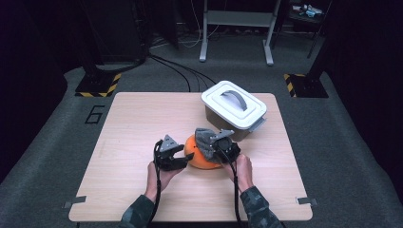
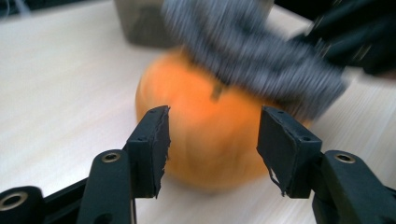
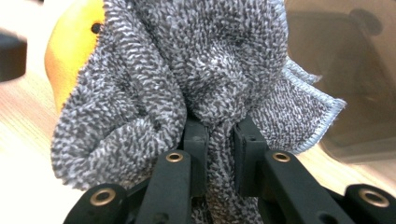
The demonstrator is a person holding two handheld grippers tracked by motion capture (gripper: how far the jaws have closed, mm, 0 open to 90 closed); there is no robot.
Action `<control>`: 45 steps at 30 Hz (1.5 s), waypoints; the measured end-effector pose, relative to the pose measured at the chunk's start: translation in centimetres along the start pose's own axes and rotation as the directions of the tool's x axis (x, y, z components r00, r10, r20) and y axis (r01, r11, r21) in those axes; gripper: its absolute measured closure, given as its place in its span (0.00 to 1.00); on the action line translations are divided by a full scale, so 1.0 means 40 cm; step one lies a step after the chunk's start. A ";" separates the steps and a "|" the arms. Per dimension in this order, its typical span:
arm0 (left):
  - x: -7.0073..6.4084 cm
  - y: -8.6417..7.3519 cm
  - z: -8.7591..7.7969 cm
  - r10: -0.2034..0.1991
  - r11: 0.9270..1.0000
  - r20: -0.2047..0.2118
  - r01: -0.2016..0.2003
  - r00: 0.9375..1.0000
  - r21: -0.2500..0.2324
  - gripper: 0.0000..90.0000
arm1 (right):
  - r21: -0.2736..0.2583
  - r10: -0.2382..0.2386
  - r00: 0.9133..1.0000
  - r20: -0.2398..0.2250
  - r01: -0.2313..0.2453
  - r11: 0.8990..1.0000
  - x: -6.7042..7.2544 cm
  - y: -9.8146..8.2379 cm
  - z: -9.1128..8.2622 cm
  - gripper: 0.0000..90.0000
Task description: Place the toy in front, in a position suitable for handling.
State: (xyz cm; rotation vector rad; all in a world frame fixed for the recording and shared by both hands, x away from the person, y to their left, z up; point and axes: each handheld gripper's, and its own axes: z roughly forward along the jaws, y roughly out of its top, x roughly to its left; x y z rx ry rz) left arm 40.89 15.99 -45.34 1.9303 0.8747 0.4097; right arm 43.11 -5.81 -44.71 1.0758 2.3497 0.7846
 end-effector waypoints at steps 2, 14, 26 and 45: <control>-0.003 0.015 0.029 0.020 0.999 0.009 -0.021 1.000 0.049 0.49 | -0.008 0.010 1.000 -0.009 -0.010 1.000 0.000 0.001 -0.001 0.87; 0.054 -0.061 0.054 -0.069 0.995 0.027 0.066 0.997 0.073 0.51 | -0.062 0.096 0.995 -0.007 -0.096 0.993 -0.043 0.008 -0.055 0.87; 0.043 -0.061 0.057 -0.053 0.995 0.027 0.050 0.998 0.090 0.50 | 0.010 0.146 0.989 -0.011 -0.146 0.989 -0.058 -0.058 0.019 0.86; 0.045 -0.039 0.078 -0.051 0.995 0.039 0.047 0.998 0.089 0.37 | -0.073 0.118 0.993 -0.020 -0.119 0.990 -0.022 -0.047 0.005 0.86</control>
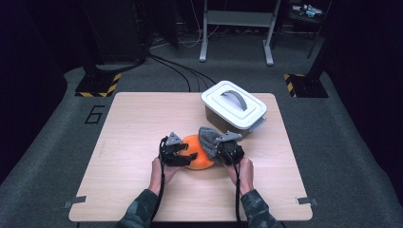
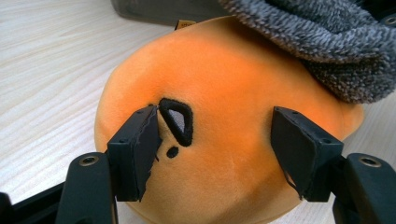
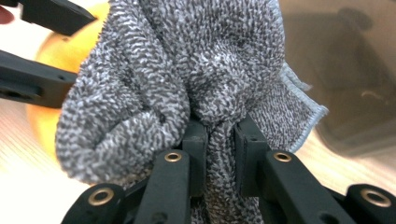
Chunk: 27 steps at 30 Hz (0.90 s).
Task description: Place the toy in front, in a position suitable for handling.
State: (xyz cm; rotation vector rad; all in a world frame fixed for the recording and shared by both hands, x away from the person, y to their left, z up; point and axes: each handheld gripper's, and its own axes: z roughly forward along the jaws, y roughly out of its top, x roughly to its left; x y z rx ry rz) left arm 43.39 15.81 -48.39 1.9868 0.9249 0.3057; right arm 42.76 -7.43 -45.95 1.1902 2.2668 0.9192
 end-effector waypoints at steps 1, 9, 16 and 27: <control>0.000 -0.001 0.001 0.007 1.000 0.001 -0.007 1.000 0.003 0.37 | 0.015 -0.001 1.000 0.008 0.001 1.000 -0.007 -0.008 0.005 0.86; 0.004 -0.007 0.001 -0.006 1.000 0.010 0.006 1.000 -0.013 0.37 | 0.147 0.030 0.999 0.021 -0.033 0.989 -0.049 -0.061 0.028 0.86; 0.015 -0.020 -0.004 -0.021 0.999 0.028 0.021 0.999 -0.028 0.37 | -0.020 0.056 0.997 -0.053 -0.058 0.998 -0.042 0.013 -0.082 0.86; 0.011 -0.028 0.004 -0.020 0.999 0.035 0.022 0.999 -0.039 0.37 | 0.132 0.072 0.997 -0.025 -0.068 0.989 -0.027 -0.063 0.048 0.87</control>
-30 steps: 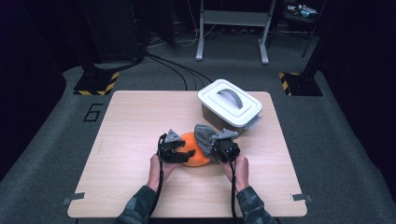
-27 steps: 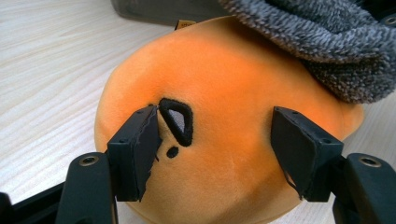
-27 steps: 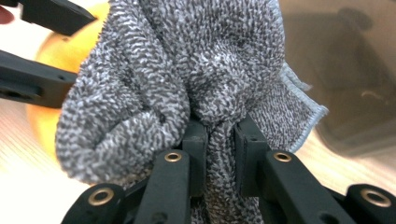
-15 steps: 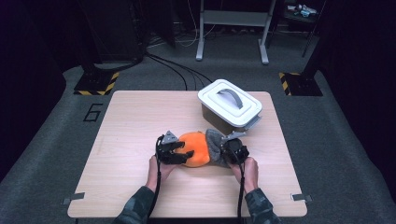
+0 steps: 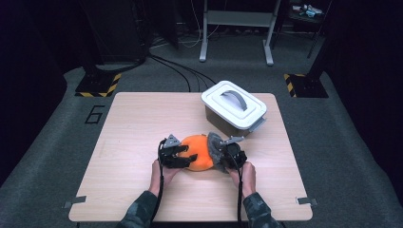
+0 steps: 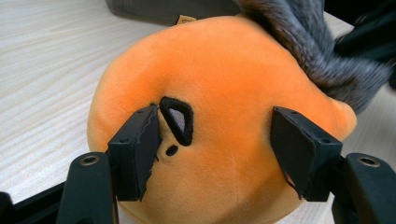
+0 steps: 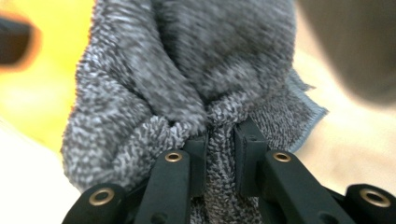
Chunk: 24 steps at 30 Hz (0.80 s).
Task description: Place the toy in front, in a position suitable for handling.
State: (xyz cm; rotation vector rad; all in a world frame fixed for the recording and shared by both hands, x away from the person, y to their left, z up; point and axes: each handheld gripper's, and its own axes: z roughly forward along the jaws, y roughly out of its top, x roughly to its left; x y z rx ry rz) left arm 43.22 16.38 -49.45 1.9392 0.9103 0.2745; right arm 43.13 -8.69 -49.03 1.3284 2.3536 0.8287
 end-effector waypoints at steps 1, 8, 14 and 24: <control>-0.002 -0.002 -0.001 -0.013 1.000 0.000 0.013 1.000 -0.004 0.37 | 0.024 -0.012 1.000 0.014 0.012 1.000 0.000 -0.006 0.007 0.87; 0.000 -0.003 -0.002 -0.001 1.000 0.001 0.001 1.000 -0.010 0.37 | -0.057 -0.031 0.998 0.046 0.033 0.998 -0.012 0.034 -0.094 0.86; -0.001 -0.003 -0.005 -0.006 1.000 0.001 0.006 1.000 -0.006 0.37 | -0.071 -0.140 0.990 0.017 0.141 0.988 0.079 0.101 -0.091 0.86; -0.024 0.008 0.007 0.025 1.000 0.002 -0.025 1.000 0.001 0.37 | 0.003 -0.073 0.997 0.019 0.073 0.997 0.022 0.039 -0.027 0.86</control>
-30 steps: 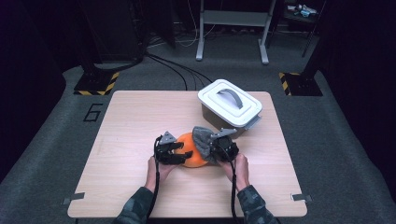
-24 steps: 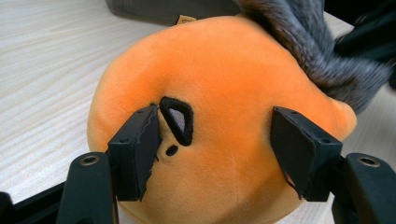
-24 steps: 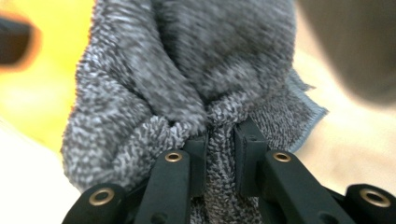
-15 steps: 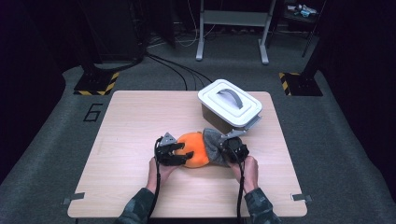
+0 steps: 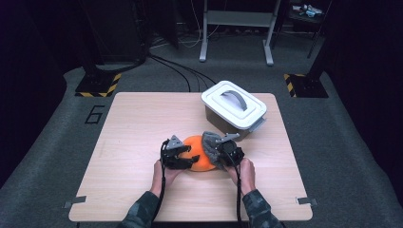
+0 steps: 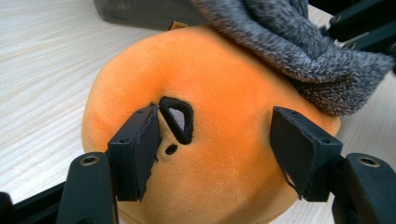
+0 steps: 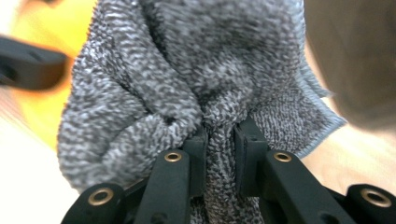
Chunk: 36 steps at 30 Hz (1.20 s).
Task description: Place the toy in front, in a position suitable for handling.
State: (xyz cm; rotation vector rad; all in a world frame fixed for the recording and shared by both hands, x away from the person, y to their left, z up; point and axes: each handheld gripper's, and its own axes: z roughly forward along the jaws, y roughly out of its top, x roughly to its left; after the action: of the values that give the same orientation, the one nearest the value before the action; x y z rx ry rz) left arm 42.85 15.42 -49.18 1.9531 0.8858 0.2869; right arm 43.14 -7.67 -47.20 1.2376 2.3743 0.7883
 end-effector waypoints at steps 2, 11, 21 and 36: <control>0.001 0.001 0.000 0.010 1.000 -0.001 -0.010 1.000 0.003 0.37 | 0.029 -0.004 1.000 0.005 0.004 1.000 -0.010 -0.013 0.007 0.86; 0.001 0.003 0.001 -0.007 1.000 0.002 0.007 1.000 0.007 0.37 | -0.096 -0.056 0.998 -0.002 0.056 0.994 0.031 0.061 -0.081 0.86; -0.006 0.014 -0.039 -0.010 0.998 -0.005 0.009 1.000 -0.060 0.36 | -0.024 -0.022 1.000 0.002 0.022 0.999 0.018 0.033 -0.013 0.87; 0.032 -0.065 -0.029 -0.316 0.948 0.056 0.318 0.947 -0.018 0.23 | -0.021 -0.010 1.000 0.026 0.011 1.000 0.000 -0.003 -0.008 0.87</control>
State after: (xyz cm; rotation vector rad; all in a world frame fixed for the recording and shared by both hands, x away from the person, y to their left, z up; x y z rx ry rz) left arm 41.95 17.82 -50.93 1.7510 1.1370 0.0577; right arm 42.91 -7.82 -47.02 1.2189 2.3441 0.7880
